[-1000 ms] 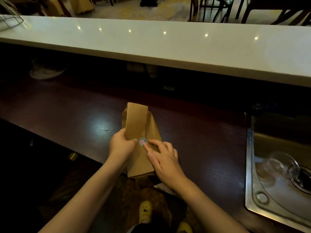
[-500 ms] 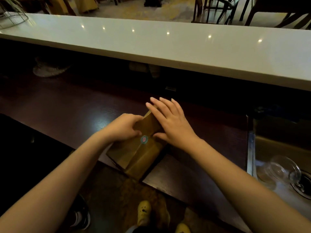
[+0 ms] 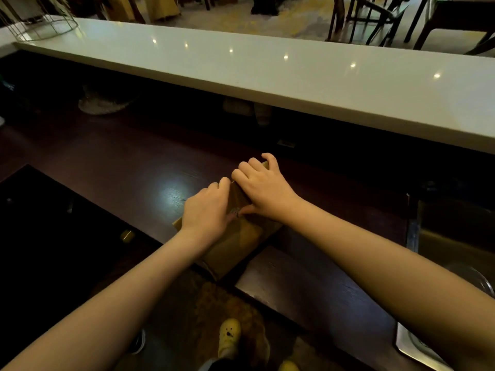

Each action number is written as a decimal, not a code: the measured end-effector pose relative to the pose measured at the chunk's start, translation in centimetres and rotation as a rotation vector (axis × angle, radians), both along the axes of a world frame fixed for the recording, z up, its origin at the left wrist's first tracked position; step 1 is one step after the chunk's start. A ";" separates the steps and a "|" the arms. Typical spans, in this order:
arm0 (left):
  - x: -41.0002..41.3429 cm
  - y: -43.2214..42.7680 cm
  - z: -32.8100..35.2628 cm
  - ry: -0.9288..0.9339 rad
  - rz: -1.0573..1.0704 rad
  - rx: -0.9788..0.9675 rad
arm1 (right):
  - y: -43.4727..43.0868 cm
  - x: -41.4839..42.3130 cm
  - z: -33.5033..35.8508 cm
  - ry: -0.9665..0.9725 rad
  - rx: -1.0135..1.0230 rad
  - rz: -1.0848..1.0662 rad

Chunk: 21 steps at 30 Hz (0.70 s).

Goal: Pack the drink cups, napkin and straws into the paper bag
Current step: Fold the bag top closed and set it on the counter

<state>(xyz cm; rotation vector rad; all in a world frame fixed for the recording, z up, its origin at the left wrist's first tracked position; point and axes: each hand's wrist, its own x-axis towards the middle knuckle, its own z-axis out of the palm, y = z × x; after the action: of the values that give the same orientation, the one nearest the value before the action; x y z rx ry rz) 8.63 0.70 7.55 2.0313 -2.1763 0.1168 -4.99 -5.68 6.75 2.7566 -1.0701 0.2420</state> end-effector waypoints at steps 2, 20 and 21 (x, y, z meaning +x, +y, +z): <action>0.1 0.2 -0.1 -0.003 -0.008 -0.016 | -0.2 -0.2 -0.2 -0.017 -0.017 -0.010; 8.0 3.1 0.4 0.326 0.012 0.251 | -5.1 -3.2 4.7 -0.061 0.588 0.008; 8.0 3.1 0.4 0.319 0.010 0.249 | -5.2 -3.3 4.9 -0.072 0.593 -0.001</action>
<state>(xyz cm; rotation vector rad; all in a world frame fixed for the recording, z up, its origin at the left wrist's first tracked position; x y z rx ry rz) 16.68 3.75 8.00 2.0141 -2.0626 -0.4669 -8.28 -10.86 11.69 3.2805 -1.3399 0.0206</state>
